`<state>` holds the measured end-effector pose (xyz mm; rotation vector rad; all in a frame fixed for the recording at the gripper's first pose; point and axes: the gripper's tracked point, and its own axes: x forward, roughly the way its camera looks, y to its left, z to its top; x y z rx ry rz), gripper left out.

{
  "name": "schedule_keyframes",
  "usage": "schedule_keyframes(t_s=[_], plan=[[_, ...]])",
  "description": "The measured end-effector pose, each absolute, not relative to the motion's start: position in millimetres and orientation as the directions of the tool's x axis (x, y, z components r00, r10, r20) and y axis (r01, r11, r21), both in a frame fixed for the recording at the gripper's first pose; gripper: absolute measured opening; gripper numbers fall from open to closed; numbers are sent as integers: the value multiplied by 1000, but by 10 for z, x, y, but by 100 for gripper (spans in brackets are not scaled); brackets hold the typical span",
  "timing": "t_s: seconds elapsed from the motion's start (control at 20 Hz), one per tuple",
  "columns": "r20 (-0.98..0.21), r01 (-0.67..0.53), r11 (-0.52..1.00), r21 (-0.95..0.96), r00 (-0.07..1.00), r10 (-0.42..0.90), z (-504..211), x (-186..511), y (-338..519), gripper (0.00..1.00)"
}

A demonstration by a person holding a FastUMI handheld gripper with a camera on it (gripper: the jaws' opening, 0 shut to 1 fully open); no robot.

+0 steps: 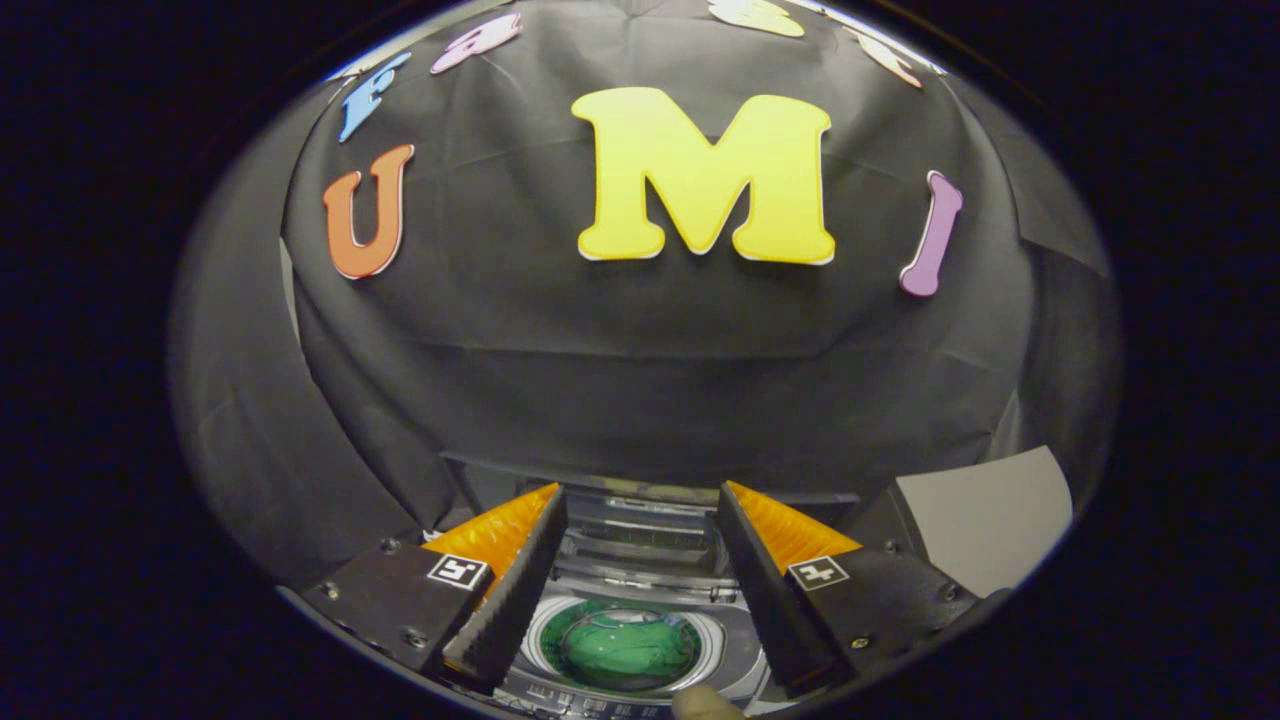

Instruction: Put the clothes into the washing machine and then close the washing machine lid.

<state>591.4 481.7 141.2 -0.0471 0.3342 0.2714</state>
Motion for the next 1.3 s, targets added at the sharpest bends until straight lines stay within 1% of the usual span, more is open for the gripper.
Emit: schedule_keyframes(t_s=[0.15,0.45,0.8,0.95,1.1,1.3], plan=[[-304,-257,966,-15,922,240,1579,6037,4846,94],[-325,-228,974,5,920,217,1598,6342,4941,94],[-450,-188,981,49,872,190,1175,6698,5139,94],[-514,-145,988,50,844,150,912,6832,5130,95],[-512,-121,991,58,849,133,827,6895,5128,94],[-481,-129,991,46,866,135,856,6848,5130,95]])
